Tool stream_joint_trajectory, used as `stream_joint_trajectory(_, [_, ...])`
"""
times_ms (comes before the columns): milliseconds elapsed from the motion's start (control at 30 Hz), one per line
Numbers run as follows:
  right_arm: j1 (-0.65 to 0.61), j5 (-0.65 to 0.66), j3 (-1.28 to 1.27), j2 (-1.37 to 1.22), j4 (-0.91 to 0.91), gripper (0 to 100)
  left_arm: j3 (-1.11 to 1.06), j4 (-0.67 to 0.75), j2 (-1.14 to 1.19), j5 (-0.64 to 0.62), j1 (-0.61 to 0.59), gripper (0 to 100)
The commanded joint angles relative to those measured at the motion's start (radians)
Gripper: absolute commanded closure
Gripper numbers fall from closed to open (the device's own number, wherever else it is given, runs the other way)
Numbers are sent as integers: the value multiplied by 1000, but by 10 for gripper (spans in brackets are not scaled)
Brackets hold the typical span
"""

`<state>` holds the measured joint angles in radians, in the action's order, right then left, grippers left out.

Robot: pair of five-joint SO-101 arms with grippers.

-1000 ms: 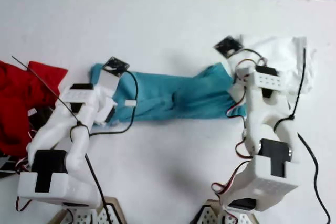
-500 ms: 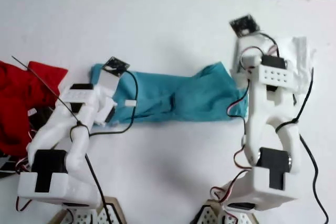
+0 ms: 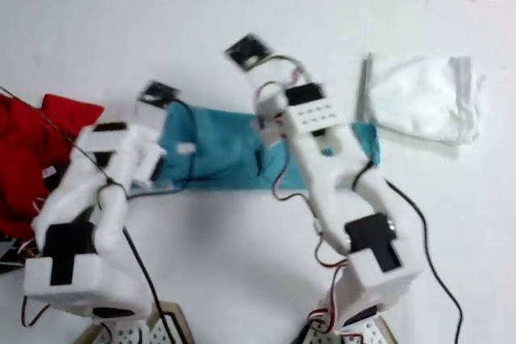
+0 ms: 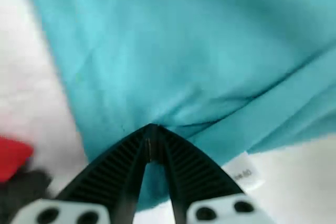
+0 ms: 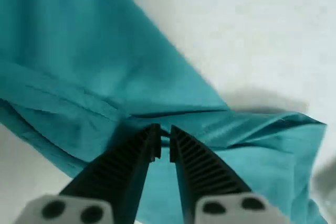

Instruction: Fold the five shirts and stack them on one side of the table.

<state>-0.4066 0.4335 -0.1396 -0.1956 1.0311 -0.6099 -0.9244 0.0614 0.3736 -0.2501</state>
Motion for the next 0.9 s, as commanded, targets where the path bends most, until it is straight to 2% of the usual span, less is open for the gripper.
stream_joint_trajectory(0, [-44,-14,46,-59,-31,953,105,-104,-12,-78,-89,973])
stream_joint_trajectory(167, [-101,-110,48,-101,-70,953,139,-161,-6,-87,-91,973])
stream_joint_trajectory(467, [-153,-115,40,-140,-71,957,171,-233,-12,-89,-98,973])
stream_joint_trajectory(700, [-154,-107,46,-140,160,958,208,-241,-14,-89,-98,972])
stream_joint_trajectory(867, [-154,-107,44,-44,252,978,318,-305,-9,-91,-97,971])
